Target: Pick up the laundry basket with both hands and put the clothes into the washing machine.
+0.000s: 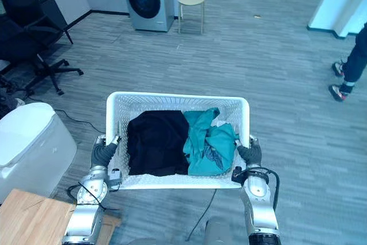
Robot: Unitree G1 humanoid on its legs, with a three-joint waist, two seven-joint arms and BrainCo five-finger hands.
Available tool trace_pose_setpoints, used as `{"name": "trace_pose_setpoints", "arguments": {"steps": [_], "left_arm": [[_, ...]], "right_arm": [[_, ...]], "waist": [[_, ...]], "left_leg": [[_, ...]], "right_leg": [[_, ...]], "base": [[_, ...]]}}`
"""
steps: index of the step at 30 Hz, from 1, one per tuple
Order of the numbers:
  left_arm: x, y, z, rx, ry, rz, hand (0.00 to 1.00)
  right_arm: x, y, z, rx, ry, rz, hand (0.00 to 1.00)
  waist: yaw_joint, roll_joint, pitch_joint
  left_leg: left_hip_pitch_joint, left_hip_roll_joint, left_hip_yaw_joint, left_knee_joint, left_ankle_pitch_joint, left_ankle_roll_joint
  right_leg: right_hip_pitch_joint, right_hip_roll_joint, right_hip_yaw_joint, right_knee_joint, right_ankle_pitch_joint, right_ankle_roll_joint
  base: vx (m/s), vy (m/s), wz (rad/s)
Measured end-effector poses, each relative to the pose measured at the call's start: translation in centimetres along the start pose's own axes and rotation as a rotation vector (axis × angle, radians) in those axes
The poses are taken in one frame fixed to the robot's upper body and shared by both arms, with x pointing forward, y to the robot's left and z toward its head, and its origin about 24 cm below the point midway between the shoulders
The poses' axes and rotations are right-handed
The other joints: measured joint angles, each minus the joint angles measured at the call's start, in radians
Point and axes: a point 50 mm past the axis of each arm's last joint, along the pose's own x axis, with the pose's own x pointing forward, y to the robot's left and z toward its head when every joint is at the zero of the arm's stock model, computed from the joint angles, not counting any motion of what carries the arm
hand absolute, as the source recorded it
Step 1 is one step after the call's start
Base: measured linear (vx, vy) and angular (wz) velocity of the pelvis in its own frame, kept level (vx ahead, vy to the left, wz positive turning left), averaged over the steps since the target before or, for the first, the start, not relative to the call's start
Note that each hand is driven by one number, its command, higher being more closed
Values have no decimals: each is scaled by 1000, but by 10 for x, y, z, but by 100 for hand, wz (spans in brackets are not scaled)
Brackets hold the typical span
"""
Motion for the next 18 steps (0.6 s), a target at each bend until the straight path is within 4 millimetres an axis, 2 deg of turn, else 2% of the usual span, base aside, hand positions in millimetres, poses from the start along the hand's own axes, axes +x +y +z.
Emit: {"name": "trace_pose_setpoints", "arguments": {"steps": [1,2,3,4,5,6,7,8,9,10,11,12,13,14,15,16,17,18], "left_arm": [[1,0,3,-3,-12,0,100],[2,1,6,-4,-29,4,100],[3,2,7,3,-41,3,100],[3,4,7,12,-42,5,100],[3,2,4,6,-33,10,100],[5,-3,0,-14,-10,15,100],[6,-4,-1,-13,-5,13,100],[6,-4,-4,-14,8,13,100],[4,-7,-6,-25,19,12,100],[4,-7,-6,-27,19,13,100],[3,-6,-5,-27,8,12,100],[2,-3,-5,-23,1,17,100],[1,-1,-6,-20,4,23,100],[-1,2,-9,-19,16,29,100],[-2,3,-11,-25,24,30,100],[-3,3,-11,-28,26,29,100],[-3,2,-11,-39,30,27,100],[-3,0,-13,-45,38,17,100]], "right_arm": [[0,0,3,2,-13,-2,100],[0,0,6,7,-25,-1,100],[-1,1,7,13,-29,-1,100],[-1,2,6,17,-25,1,100],[-1,1,6,12,-25,1,100],[1,-2,7,-6,-31,2,100],[1,-2,7,-8,-28,0,100],[0,-3,5,-11,-22,-1,100],[-1,-6,5,-22,-18,-1,100],[-2,-6,6,-23,-24,-2,100],[-3,-6,8,-20,-32,-7,100],[-4,-3,8,-13,-30,-6,100],[-4,-1,7,-8,-29,1,100],[-4,1,7,-6,-26,9,100],[-4,2,7,-6,-26,9,100],[-4,2,7,-6,-27,9,100],[-3,2,8,-8,-29,8,100],[-3,0,6,-18,-22,5,100]], "waist": [[0,4,-3],[-1,11,-12],[-4,-1,-29],[-21,-15,-42],[-30,-11,-50],[-27,44,-56],[-27,46,-55],[-30,46,-55],[-31,51,-51],[-24,53,-49],[-21,62,-49],[-9,65,-48],[3,63,-46],[14,54,-41],[30,50,-37],[30,45,-33],[30,48,-17],[25,44,-11]], "left_leg": [[18,17,0,-10,-11,-20],[44,50,2,-17,-30,-54],[70,71,-2,-17,-49,-86],[91,79,-13,-12,-61,-105],[106,98,-34,-4,-68,-114],[91,159,-66,65,-30,-142],[81,159,-71,97,10,-136],[60,152,-73,167,85,-124],[-25,142,-75,384,281,-72],[-69,150,-81,488,369,-52],[-155,183,-70,690,401,-17],[-208,216,-54,822,367,23],[-240,230,-47,889,347,50],[-307,243,-36,967,296,68],[-367,247,-12,971,244,65],[-392,241,6,944,218,53],[-433,219,37,845,175,45],[-462,189,74,687,141,18]], "right_leg": [[-15,11,-11,-92,3,-2],[-37,39,-16,-292,35,-5],[-34,71,4,-500,120,-12],[-28,82,26,-595,266,-12],[-19,97,23,-582,287,-9],[-18,148,-18,-534,279,-101],[-19,151,-25,-508,270,-124],[-5,151,-32,-479,253,-146],[60,156,-39,-483,229,-168],[97,160,-36,-505,218,-179],[177,186,-29,-563,202,-187],[235,210,-14,-602,195,-197],[271,218,-6,-623,188,-206],[335,218,11,-658,169,-215],[376,206,34,-679,148,-211],[393,194,43,-685,127,-205],[424,170,45,-685,86,-196],[443,136,45,-683,33,-184]], "base": [[535,-137,33],[677,-192,17],[686,-221,27],[507,-194,37],[645,-228,21],[646,-220,4],[736,-261,-7],[593,-234,0],[585,-218,0],[574,-155,-2],[541,-115,-19],[431,-85,-34],[492,-105,-47],[446,-72,-48],[521,-63,-40],[387,18,-23],[352,97,2],[419,186,10]]}}
